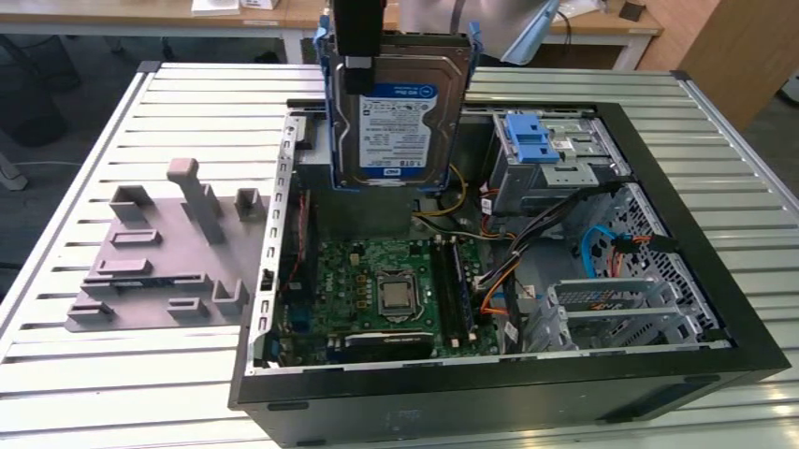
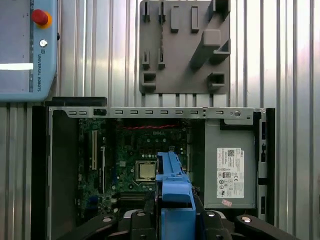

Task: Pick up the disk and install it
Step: 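Pick up the disk, then insert the disk into the insertion slot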

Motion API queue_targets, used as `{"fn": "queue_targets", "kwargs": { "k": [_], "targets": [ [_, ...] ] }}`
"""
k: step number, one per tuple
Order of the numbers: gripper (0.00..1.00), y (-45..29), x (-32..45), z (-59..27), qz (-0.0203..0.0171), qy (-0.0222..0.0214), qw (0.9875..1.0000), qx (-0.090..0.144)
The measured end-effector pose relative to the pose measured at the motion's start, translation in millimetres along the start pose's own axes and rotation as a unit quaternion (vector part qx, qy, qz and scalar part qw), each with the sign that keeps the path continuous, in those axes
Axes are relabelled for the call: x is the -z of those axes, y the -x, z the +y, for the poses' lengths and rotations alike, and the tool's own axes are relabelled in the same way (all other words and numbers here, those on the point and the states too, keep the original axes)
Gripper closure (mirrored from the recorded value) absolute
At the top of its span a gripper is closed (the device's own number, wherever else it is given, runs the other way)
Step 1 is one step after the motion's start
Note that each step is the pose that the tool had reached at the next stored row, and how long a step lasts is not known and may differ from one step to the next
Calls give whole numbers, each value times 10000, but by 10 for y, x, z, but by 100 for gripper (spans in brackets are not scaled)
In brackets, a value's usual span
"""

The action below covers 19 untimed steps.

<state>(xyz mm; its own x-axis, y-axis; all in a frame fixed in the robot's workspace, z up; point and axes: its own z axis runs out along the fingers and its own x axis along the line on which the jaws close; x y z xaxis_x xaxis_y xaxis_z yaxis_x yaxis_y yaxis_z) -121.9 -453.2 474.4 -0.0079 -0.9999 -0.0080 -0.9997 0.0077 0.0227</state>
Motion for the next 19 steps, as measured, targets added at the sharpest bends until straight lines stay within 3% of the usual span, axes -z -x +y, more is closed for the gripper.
{"fn": "queue_targets", "kwargs": {
  "k": [19],
  "targets": [
    [64,-19,-9,-414,0,0,10000,0]
  ]
}}
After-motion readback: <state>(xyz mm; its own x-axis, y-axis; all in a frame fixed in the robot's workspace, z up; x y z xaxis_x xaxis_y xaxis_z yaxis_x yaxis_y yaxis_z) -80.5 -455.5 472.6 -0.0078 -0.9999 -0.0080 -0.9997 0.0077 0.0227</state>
